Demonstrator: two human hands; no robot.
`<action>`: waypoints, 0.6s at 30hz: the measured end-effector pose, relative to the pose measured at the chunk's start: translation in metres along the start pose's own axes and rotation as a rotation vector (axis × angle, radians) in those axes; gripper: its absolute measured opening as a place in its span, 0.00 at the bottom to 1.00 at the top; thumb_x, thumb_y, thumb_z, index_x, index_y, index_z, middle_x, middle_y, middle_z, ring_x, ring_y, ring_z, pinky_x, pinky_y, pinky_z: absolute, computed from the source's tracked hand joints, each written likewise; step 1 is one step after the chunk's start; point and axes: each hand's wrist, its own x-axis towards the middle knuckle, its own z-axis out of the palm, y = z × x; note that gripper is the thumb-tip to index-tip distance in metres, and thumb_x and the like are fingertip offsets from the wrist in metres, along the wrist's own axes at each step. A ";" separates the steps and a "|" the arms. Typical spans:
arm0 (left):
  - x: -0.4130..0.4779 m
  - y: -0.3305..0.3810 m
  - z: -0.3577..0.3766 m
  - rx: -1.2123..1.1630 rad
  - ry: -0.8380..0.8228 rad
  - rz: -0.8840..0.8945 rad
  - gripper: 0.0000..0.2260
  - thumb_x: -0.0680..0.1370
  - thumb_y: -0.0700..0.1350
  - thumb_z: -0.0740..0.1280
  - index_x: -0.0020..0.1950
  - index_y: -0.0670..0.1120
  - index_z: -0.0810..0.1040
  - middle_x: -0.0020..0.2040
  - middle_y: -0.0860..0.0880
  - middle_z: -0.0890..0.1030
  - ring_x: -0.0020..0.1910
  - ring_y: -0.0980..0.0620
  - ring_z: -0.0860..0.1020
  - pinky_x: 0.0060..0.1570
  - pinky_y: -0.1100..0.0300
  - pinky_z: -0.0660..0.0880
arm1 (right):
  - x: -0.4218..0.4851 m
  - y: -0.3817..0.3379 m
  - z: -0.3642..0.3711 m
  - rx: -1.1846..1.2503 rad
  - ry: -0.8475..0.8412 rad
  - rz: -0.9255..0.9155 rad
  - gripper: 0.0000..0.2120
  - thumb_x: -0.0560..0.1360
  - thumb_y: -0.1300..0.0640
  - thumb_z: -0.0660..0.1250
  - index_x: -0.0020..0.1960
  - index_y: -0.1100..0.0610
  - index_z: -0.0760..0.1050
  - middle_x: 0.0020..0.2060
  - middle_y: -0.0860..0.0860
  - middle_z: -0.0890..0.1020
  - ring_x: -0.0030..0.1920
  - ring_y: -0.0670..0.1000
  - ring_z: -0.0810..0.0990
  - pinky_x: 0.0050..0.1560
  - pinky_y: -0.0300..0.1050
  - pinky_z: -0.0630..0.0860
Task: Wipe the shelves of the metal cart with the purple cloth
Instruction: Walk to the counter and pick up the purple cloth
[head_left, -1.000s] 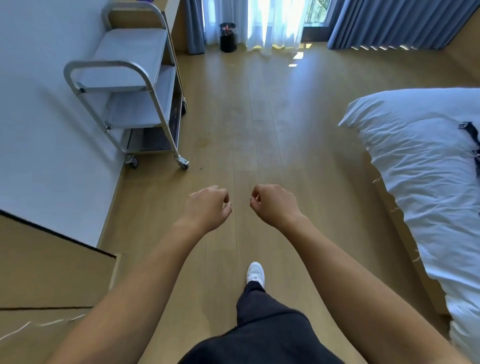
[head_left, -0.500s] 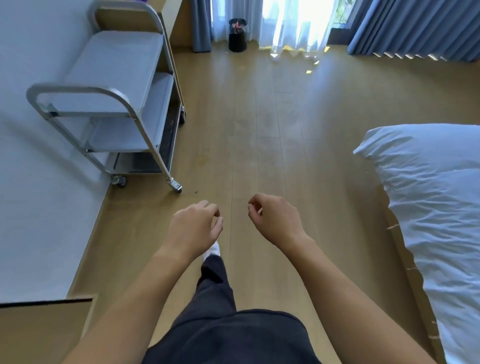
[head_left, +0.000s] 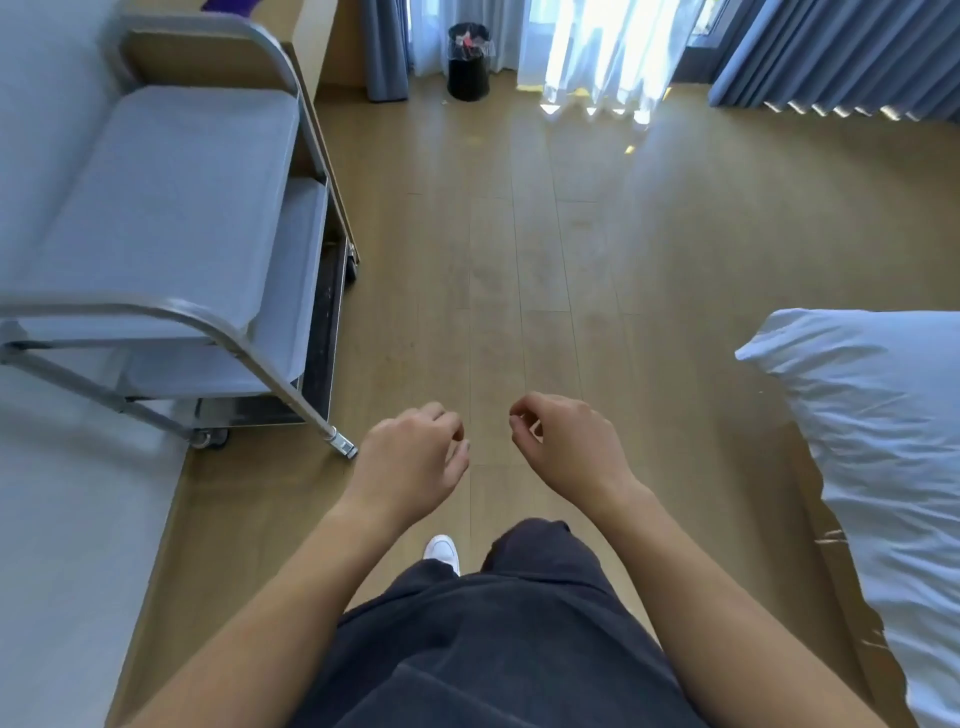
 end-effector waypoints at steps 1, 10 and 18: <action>0.021 -0.005 -0.003 -0.001 0.005 0.005 0.11 0.78 0.54 0.61 0.49 0.50 0.79 0.46 0.55 0.79 0.43 0.55 0.79 0.42 0.57 0.78 | 0.019 0.000 -0.003 0.004 -0.006 0.001 0.08 0.78 0.49 0.61 0.52 0.49 0.77 0.44 0.43 0.82 0.44 0.46 0.80 0.43 0.47 0.79; 0.241 -0.042 -0.006 -0.003 0.009 -0.024 0.11 0.78 0.55 0.60 0.50 0.51 0.79 0.47 0.54 0.79 0.44 0.53 0.79 0.42 0.55 0.78 | 0.232 0.049 -0.038 -0.007 -0.021 -0.011 0.08 0.78 0.49 0.60 0.52 0.49 0.77 0.46 0.42 0.82 0.45 0.46 0.80 0.42 0.44 0.76; 0.426 -0.068 -0.045 -0.026 0.049 -0.139 0.11 0.79 0.53 0.60 0.51 0.50 0.78 0.48 0.53 0.79 0.43 0.52 0.79 0.41 0.55 0.78 | 0.427 0.080 -0.091 -0.026 -0.052 -0.085 0.10 0.78 0.49 0.59 0.54 0.50 0.75 0.47 0.44 0.82 0.48 0.49 0.79 0.43 0.45 0.76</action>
